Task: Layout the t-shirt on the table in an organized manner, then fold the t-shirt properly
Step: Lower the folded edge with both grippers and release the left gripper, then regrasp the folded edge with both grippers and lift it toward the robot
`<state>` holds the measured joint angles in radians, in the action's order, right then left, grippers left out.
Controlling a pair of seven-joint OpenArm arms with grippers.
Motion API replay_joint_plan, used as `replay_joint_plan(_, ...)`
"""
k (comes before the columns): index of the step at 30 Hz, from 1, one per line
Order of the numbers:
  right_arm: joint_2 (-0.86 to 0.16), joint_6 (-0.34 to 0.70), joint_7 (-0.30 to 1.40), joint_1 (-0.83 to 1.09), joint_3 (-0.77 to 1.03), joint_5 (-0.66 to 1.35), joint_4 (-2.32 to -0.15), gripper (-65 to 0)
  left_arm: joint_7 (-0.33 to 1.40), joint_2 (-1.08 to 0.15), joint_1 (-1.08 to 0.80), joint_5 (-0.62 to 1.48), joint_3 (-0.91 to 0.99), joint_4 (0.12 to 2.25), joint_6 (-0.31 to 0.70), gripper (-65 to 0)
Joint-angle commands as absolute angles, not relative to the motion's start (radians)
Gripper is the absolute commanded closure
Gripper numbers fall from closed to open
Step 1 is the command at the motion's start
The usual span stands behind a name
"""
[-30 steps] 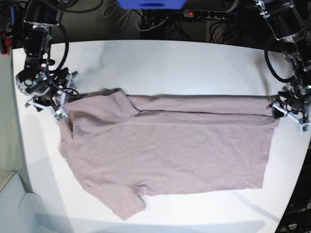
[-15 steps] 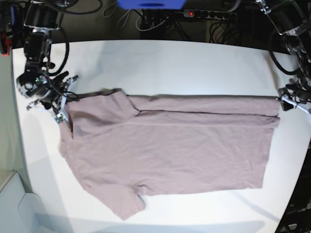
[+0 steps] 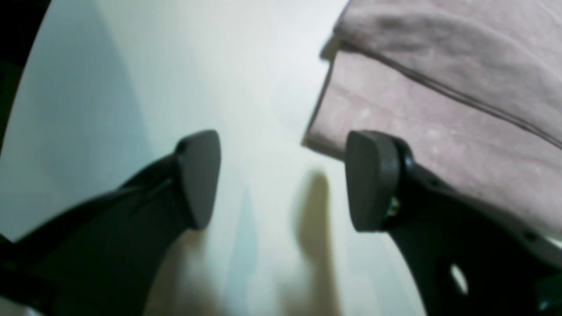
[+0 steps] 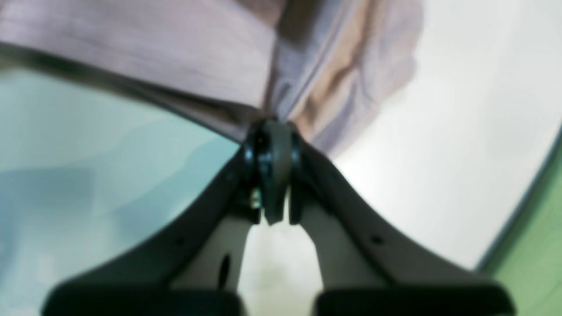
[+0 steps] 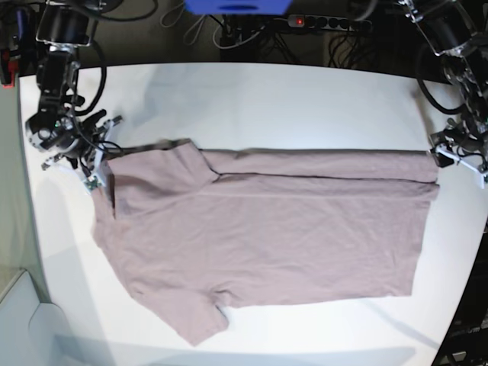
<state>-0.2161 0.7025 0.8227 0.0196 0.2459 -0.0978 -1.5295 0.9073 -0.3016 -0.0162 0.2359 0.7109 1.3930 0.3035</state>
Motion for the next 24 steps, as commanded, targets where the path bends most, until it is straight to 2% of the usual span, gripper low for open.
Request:
replay_joint_plan(1, -0.228, 0.698, 0.809, 0.004, 0.249, -0.093, -1.549, 0.0, 0.888, -0.321, -0.002, 0.242, 0.716, 1.411, 0.305, -43.5)
replay_joint_plan(6, -0.232, 0.698, 0.809, 0.002, 0.249, -0.093, -1.550, 0.0, 0.881, -0.300, -0.002, 0.243, 0.716, 1.405, 0.305, -43.5)
replay_joint_plan(12, -0.226, 0.698, 0.814, 0.005, 0.249, -0.094, -1.555, 0.0, 0.789, -0.291, -0.002, 0.242, 0.705, 1.399, 0.305, -43.5)
replay_joint_plan(24, -0.229, 0.698, 0.811, 0.005, 0.249, -0.096, -1.554, 0.0, 0.783, -0.294, 0.070, 0.239, 0.680, 1.196, 0.305, -41.6)
